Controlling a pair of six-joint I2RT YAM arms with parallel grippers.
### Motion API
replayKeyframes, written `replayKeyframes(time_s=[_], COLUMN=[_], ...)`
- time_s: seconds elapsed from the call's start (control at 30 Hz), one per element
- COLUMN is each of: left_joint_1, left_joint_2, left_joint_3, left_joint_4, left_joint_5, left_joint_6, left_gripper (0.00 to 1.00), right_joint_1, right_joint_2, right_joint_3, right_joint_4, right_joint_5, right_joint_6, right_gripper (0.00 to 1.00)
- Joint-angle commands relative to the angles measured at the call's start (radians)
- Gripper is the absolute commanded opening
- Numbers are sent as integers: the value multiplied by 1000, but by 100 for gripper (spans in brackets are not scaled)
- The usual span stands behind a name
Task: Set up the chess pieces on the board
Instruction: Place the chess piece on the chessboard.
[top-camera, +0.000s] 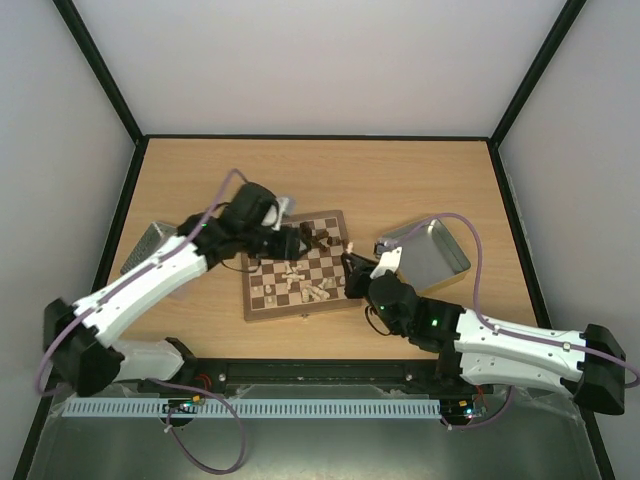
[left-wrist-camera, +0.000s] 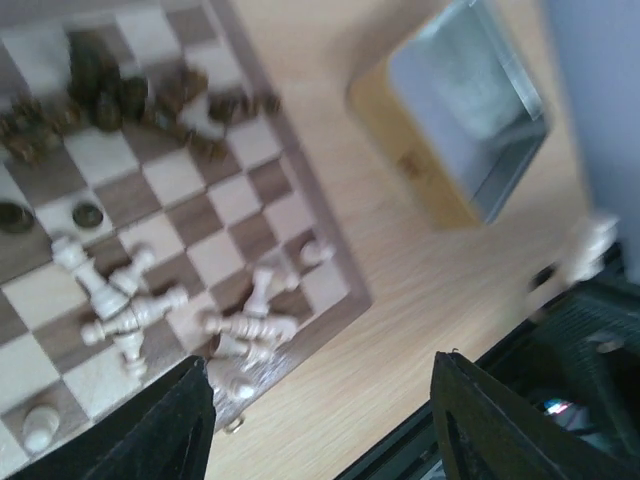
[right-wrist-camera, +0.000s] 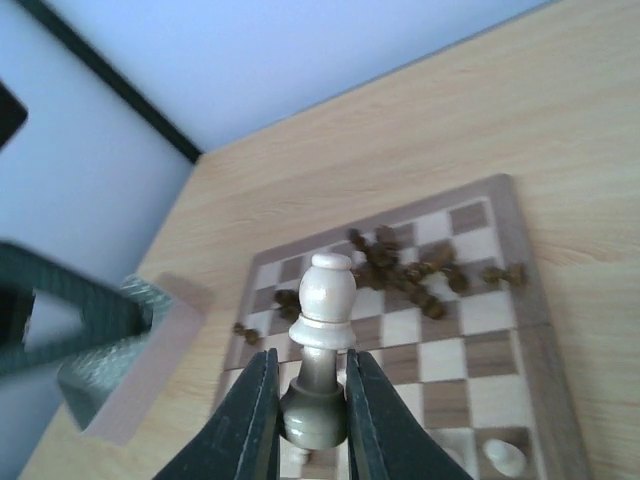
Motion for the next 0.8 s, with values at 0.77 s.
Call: replayKeyframes(time_s=[0.77], left_joint_1=[179], left_joint_2=[-231], left_joint_3=[-133], left_joint_4=[193], left_joint_5=[563], left_joint_6=[-30], left_gripper=[39], right_joint_1=[-1], right_joint_2=[77], right_joint_3=[121], right_joint_4=[277], right_joint_5=[-545], right_joint_6=[-729], right_gripper=[6])
